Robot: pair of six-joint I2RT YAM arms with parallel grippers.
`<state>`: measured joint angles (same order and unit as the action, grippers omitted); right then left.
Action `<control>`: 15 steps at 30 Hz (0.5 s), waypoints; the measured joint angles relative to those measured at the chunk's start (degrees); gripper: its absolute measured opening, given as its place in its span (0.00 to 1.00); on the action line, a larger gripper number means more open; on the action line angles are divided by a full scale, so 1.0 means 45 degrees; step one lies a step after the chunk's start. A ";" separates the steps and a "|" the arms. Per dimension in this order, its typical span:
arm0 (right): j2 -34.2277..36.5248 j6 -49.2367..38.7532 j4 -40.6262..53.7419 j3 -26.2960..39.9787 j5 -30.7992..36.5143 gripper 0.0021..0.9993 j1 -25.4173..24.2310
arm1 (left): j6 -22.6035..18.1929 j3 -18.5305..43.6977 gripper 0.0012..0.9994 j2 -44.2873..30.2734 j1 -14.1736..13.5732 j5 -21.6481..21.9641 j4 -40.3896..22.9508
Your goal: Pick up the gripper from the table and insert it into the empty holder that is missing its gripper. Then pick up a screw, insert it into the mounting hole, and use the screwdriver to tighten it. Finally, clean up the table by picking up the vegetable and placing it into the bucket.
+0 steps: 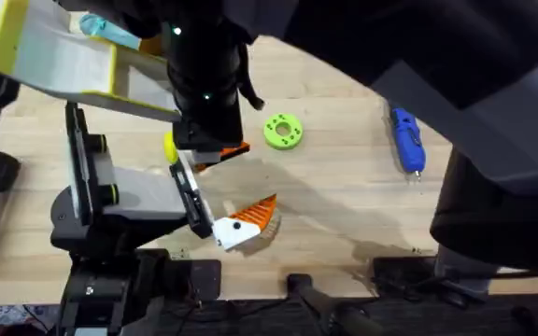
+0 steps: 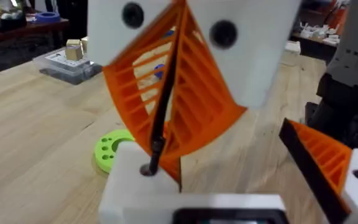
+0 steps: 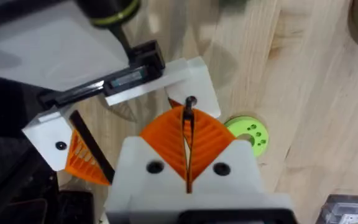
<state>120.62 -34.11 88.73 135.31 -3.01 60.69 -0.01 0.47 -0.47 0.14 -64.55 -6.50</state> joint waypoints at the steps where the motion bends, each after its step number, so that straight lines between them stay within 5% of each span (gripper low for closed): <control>1: 0.0000 0.0004 0.0000 0.0000 0.0000 0.01 0.0004 | 0.0000 0.0000 0.99 0.0004 0.0000 0.0000 0.0000; 15: 0.0000 0.0005 -0.0115 -0.0219 0.0000 0.01 0.0013 | 0.0005 0.0000 0.99 0.0000 0.0000 -0.0038 -0.0010</control>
<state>120.62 -34.09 88.21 134.32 -3.01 60.75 0.01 0.47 -0.47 0.14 -64.72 -6.55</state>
